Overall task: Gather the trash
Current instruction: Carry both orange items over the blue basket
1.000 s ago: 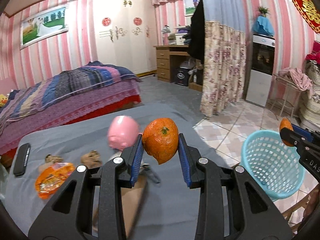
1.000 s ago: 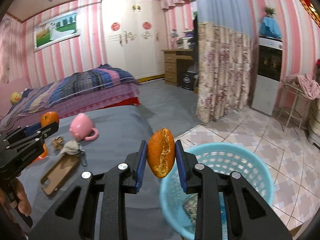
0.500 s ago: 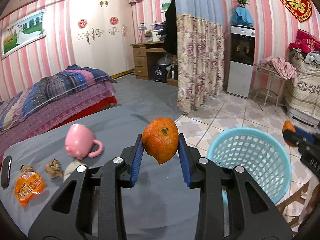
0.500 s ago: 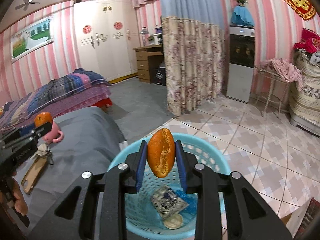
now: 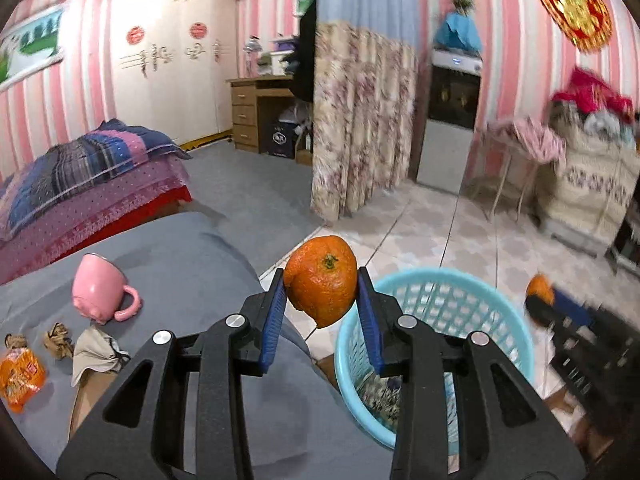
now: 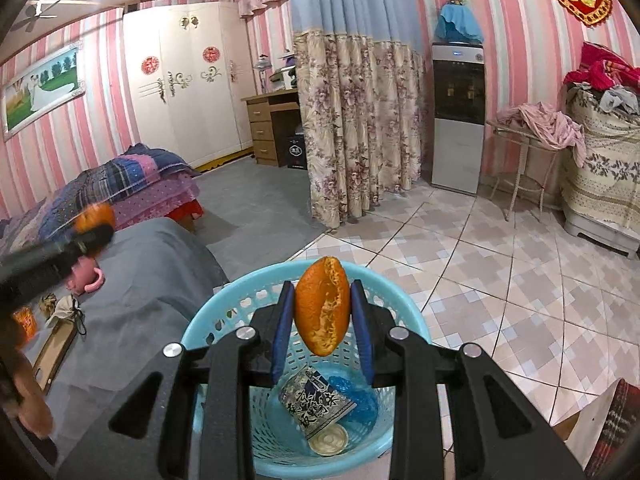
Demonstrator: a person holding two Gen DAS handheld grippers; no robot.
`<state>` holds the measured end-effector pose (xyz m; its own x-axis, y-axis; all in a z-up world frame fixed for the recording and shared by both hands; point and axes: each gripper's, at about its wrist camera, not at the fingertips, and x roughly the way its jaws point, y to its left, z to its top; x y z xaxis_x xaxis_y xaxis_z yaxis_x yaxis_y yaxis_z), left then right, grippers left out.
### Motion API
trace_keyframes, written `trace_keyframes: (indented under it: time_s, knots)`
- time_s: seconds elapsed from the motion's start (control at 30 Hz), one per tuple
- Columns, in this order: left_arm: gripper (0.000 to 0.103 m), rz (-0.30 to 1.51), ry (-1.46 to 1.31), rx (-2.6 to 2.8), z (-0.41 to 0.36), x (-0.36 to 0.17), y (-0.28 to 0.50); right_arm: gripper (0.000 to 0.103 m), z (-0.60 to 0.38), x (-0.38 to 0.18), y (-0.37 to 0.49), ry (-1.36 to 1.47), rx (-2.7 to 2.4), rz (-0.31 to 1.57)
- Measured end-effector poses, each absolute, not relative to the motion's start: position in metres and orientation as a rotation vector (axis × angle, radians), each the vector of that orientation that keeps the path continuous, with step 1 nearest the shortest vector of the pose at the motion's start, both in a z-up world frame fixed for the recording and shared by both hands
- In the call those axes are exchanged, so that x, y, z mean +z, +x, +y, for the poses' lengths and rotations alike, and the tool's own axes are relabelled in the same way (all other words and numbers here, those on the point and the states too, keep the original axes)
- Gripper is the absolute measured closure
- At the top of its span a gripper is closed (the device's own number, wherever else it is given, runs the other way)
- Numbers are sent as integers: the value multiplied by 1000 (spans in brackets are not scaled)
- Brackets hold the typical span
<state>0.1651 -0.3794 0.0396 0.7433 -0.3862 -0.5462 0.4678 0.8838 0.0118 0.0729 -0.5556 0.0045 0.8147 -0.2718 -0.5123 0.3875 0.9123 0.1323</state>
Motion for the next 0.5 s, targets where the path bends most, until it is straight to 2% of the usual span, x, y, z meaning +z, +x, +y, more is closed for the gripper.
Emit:
trace_keyframes:
  time_s: [0.5]
  knots:
    - [67,657,213,-618,-439,-24,178,74,-576,-15,73,245,-438,562]
